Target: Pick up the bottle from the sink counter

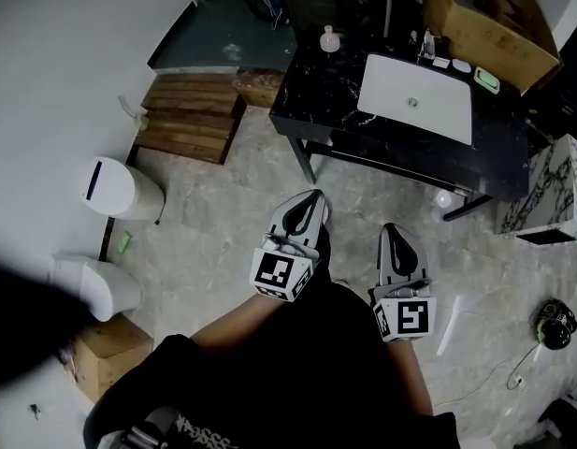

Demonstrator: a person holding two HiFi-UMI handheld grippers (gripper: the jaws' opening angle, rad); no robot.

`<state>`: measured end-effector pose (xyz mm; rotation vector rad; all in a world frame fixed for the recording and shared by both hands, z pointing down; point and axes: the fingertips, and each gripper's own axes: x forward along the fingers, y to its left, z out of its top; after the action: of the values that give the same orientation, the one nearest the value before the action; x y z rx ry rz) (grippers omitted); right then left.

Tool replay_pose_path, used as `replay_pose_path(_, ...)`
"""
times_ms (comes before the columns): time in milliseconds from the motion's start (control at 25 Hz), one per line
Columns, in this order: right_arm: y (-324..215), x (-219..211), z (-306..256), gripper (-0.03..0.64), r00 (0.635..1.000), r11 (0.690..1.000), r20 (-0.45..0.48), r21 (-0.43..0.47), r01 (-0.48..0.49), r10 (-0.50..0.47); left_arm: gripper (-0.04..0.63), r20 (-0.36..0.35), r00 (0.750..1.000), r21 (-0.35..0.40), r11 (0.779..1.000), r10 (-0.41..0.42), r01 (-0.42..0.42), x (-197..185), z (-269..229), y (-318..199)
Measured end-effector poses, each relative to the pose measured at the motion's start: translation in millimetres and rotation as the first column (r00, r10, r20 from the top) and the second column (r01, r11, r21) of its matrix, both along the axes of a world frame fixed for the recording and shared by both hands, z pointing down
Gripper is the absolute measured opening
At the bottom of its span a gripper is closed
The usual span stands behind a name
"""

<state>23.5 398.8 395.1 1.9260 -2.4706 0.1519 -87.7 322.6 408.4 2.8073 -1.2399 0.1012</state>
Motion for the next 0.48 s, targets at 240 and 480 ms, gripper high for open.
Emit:
replay_pose_path(240,-40,19,7,0.038,0.999,0.999,0.010,-0.035,-0.038,0.038,0.015,-0.022,1.000,-0.041,0.999,0.014,-0.015,12,10,-50)
replay_pose_path(480,-111,25,18,0.038,0.999,0.995,-0.033,-0.085,-0.044,0.041,0.015,-0.047,0.999,-0.074,0.997,-0.008,0.004,12,20,-123)
